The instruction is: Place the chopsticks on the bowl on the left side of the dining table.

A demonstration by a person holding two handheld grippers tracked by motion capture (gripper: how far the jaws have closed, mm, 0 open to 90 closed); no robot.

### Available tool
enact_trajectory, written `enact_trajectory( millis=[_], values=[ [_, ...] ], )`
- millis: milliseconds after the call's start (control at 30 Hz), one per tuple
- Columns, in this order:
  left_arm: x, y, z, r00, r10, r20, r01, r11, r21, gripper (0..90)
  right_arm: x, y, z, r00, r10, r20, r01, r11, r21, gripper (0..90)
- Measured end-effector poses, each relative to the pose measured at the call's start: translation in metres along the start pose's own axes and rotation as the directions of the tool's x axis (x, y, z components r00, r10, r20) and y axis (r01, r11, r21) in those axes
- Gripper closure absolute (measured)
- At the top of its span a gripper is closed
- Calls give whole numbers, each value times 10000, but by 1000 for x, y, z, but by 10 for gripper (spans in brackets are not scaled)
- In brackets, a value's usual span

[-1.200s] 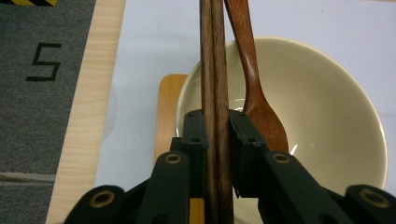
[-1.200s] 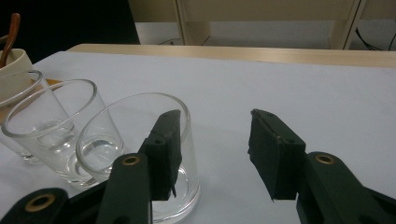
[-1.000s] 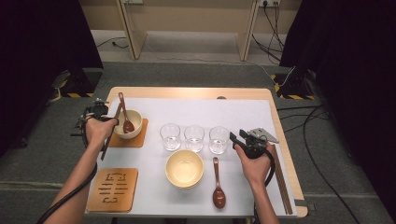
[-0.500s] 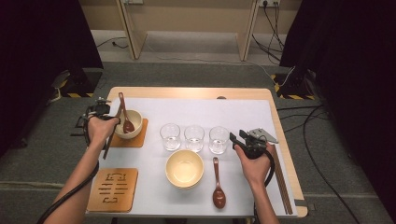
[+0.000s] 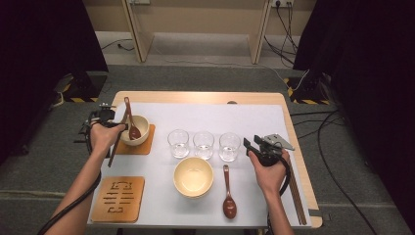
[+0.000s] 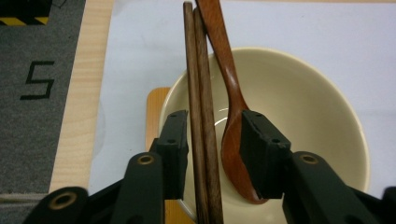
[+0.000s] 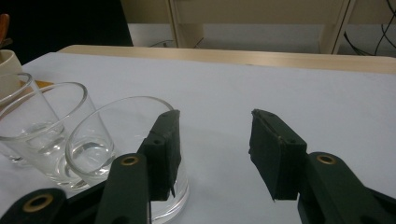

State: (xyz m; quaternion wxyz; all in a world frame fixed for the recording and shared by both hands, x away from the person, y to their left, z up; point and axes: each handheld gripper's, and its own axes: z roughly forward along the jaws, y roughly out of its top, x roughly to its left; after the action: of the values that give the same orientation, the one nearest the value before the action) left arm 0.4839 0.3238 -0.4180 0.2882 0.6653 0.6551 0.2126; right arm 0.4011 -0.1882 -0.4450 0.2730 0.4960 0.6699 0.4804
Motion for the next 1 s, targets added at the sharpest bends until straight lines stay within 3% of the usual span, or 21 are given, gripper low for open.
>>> enact_trajectory(
  millis=[200, 433, 633, 1000],
  values=[
    [-1, 2, -17, 9992, 392, 41, -390, 9986, -351, 614, -3, 3, -6, 9999, 2, 128, 0, 9999, -137, 531],
    [8, -4, -30, 9955, 926, 216, -917, 9951, -375, 791, -2, 6, -10, 9998, -109, 162, 109, 9999, -27, 562],
    [15, -12, -26, 9903, 1384, 110, -1382, 9903, -174, 864, 0, 8, -13, 9997, -192, 159, 191, 9998, 89, 594],
    [17, -15, -17, 9894, 1449, 76, -1450, 9892, 200, 882, 0, 7, -14, 9999, -90, 85, 88, 9998, 160, 591]
  ],
)
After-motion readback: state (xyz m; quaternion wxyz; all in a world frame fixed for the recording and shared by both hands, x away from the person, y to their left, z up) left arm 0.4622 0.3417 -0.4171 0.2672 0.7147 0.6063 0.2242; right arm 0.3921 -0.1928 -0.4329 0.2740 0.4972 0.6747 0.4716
